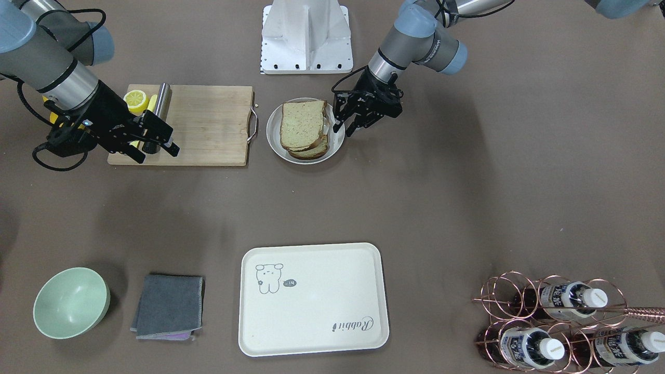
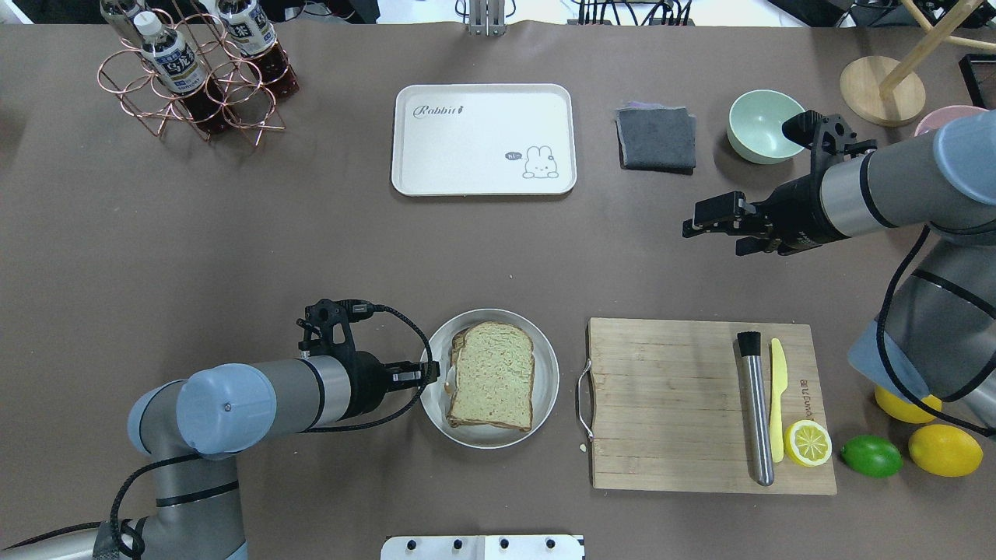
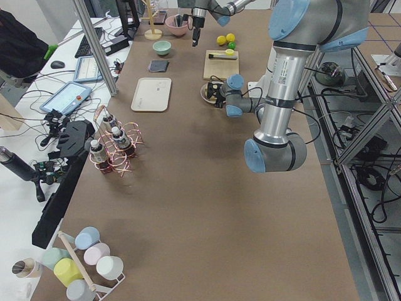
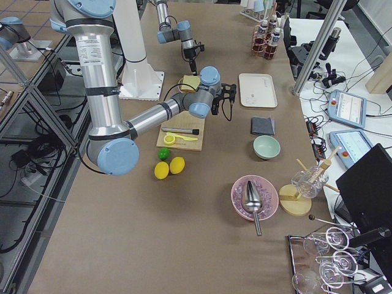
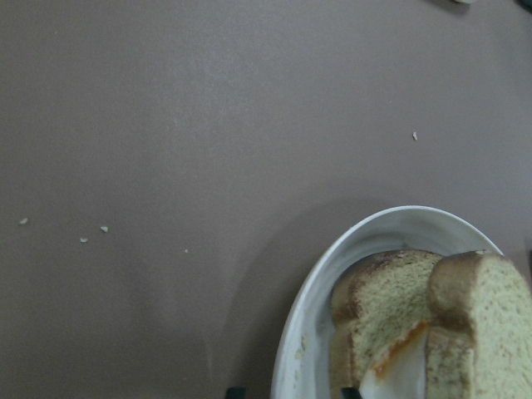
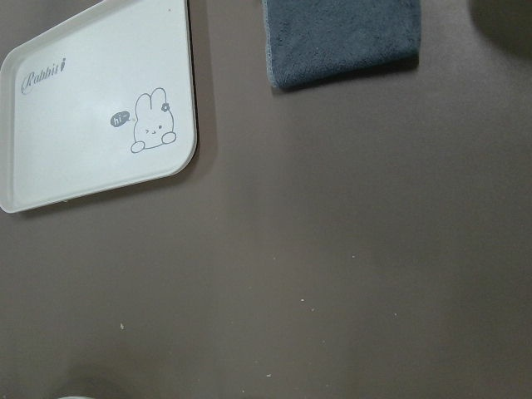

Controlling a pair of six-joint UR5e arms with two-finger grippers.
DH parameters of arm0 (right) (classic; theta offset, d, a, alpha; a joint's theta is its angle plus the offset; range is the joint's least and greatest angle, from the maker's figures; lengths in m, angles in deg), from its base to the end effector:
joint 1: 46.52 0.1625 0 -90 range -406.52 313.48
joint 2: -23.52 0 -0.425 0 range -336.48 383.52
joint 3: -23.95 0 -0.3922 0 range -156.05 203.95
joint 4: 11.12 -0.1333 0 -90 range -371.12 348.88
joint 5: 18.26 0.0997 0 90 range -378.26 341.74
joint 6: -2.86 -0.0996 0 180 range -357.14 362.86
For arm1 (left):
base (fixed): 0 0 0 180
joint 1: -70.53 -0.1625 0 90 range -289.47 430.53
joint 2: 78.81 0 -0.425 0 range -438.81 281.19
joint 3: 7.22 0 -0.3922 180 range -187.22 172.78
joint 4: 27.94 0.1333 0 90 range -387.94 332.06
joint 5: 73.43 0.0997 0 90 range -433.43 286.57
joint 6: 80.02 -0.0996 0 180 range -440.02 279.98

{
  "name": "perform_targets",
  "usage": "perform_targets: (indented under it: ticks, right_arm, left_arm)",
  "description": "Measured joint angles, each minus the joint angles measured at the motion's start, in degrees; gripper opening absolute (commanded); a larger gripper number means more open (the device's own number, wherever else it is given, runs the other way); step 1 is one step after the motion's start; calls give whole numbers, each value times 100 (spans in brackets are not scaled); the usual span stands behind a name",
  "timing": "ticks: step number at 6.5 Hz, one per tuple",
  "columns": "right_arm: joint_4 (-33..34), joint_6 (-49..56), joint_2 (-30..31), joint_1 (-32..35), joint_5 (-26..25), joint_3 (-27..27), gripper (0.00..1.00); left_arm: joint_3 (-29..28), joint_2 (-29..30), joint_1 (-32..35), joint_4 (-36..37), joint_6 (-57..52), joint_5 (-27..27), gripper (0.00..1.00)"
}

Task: Make sandwich and place on tray
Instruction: 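Grasp the white plate rim with the left gripper, then slide the plate with the left gripper onto the white tray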

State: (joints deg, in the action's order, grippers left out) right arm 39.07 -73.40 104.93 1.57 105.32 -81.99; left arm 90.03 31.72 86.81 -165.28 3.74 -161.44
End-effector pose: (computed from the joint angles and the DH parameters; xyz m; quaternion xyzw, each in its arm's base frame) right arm -0.3013 -0.4528 0.3660 0.0521 -0.5629 0.0924 0.8197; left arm 0.5547 -0.3045 0.3069 0.1325 0.5951 -0.0799 0.7886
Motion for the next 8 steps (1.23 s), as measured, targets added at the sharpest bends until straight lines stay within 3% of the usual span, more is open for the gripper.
perform_targets:
  ticks: [5,8]
  right_arm:
    - [-9,-1,18,15,5,-1,100]
    - [-9,4,21,14,1,6,100]
  left_arm:
    - [139,29,85,111,14,15,0]
    - [373,524,774,1101,26,-471,0]
